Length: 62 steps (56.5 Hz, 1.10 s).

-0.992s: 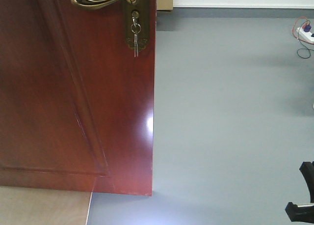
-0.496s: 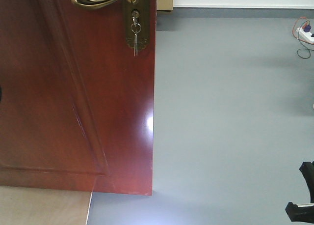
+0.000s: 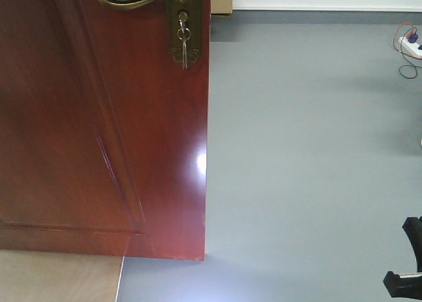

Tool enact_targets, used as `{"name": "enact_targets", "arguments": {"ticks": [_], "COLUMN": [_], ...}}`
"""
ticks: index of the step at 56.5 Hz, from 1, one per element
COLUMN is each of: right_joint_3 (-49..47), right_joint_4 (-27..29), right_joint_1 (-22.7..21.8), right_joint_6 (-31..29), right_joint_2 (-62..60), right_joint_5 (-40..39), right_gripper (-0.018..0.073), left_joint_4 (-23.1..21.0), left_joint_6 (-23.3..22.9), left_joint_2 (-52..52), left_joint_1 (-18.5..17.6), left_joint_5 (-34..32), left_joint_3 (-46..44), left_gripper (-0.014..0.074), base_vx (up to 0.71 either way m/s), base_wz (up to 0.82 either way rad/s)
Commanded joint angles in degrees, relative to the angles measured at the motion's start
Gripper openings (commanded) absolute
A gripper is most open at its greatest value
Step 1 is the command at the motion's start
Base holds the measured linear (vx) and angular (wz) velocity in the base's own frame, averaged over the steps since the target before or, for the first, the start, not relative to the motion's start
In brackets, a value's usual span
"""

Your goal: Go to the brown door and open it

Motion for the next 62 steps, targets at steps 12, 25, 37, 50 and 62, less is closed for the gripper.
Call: {"name": "enact_targets", "arguments": {"ticks": [12, 25, 37, 50, 62], "right_joint_3": [0.25, 0.25, 0.25, 0.25, 0.25], "right_joint_4": [-0.2, -0.2, -0.2, -0.2, -0.2], "right_joint_1": [0.01, 0.01, 0.01, 0.01, 0.01], "right_joint_6": [-0.37, -0.37, -0.37, -0.37, -0.37], "right_joint_2": [-0.32, -0.32, -0.32, -0.32, -0.32], "right_joint_5": [-4.4, -4.4, -4.4, -4.4, -4.4], "right_gripper": [0.0, 0.0, 0.0, 0.0, 0.0], "left_joint_4": [-0.87, -1.0, -1.12, -1.06, -1.0], "left_joint_6": [2.39, 2.39, 2.39, 2.39, 2.42], "left_joint_2": [-17.97, -36.1, -52.32, -64.09, -68.11], "left_joint_1": [-0.23, -0.18, -0.18, -0.18, -0.18], "left_joint_5": [-6.28, -9.53, -9.53, -9.53, -1.79], "left_joint_3": [17.9, 36.97, 54.44, 69.35, 69.56], "left_gripper": [0.0036, 0.0036, 0.0036, 0.0036, 0.0036], "base_vx": [0.0, 0.0, 0.0, 0.0, 0.0], "base_wz": [0.0, 0.0, 0.0, 0.0, 0.0]}}
